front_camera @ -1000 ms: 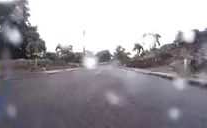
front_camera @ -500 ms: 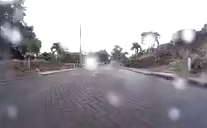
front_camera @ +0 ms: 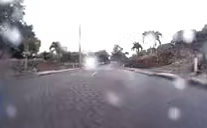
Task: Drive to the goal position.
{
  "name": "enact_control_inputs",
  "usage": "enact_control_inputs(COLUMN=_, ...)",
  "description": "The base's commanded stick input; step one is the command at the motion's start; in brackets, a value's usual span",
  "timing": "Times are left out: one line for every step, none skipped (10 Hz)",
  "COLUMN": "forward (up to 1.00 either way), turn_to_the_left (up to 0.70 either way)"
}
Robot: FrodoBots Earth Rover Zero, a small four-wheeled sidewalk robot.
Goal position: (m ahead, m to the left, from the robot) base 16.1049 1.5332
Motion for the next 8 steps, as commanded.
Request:
enact_control_inputs(forward=1.00, turn_to_the_left=0.00)
enact_control_inputs(forward=1.00, turn_to_the_left=0.00)
enact_control_inputs(forward=1.00, turn_to_the_left=0.00)
enact_control_inputs(forward=1.00, turn_to_the_left=0.00)
enact_control_inputs(forward=1.00, turn_to_the_left=0.00)
enact_control_inputs(forward=1.00, turn_to_the_left=0.00)
enact_control_inputs(forward=1.00, turn_to_the_left=0.00)
enact_control_inputs(forward=1.00, turn_to_the_left=0.00)
